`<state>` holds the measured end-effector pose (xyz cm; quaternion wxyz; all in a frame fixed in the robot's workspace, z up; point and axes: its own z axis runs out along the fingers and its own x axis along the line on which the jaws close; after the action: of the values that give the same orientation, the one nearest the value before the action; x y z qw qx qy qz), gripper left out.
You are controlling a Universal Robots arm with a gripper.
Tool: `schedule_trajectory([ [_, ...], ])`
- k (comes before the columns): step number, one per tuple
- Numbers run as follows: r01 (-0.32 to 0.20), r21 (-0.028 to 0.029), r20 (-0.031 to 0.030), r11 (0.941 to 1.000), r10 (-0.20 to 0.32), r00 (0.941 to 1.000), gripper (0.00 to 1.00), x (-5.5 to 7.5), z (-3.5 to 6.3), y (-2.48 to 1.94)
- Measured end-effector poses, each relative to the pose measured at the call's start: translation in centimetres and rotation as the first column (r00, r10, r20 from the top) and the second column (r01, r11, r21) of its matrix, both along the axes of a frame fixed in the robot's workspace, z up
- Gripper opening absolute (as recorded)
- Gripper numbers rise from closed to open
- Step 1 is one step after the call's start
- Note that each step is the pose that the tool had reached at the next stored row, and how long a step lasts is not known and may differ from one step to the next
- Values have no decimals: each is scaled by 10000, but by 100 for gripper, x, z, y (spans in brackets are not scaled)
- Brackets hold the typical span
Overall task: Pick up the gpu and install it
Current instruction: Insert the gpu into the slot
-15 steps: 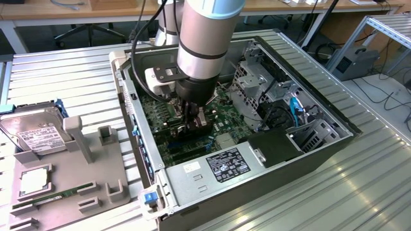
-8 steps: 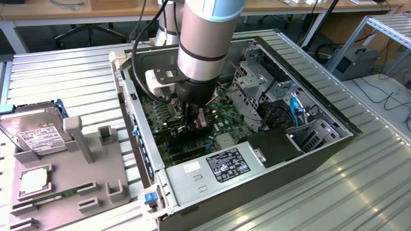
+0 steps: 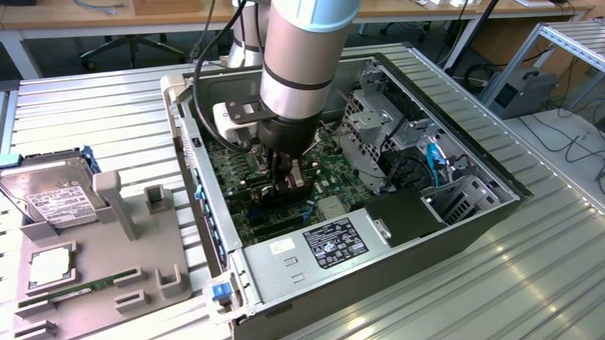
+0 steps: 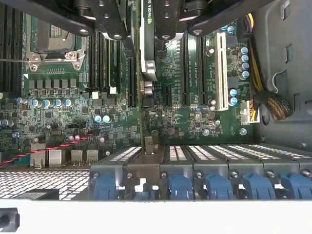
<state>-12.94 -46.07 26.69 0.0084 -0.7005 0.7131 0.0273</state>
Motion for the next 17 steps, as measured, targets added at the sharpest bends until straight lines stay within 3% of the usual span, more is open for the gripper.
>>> schedule_trajectory([
  [1,6,8,2,10000,-6,10000,27,-3,-3,1],
  [2,0,1,0,10000,0,10000,40,0,0,0],
  [4,1,4,0,10000,-1,10000,40,0,36,0],
  [8,0,6,0,10000,0,10000,40,0,336,6],
  [13,0,6,0,10000,0,10000,40,0,591,12],
  [14,0,6,1,10000,0,10000,40,0,685,14],
  [17,0,9,4,10000,0,10000,40,0,783,14],
])
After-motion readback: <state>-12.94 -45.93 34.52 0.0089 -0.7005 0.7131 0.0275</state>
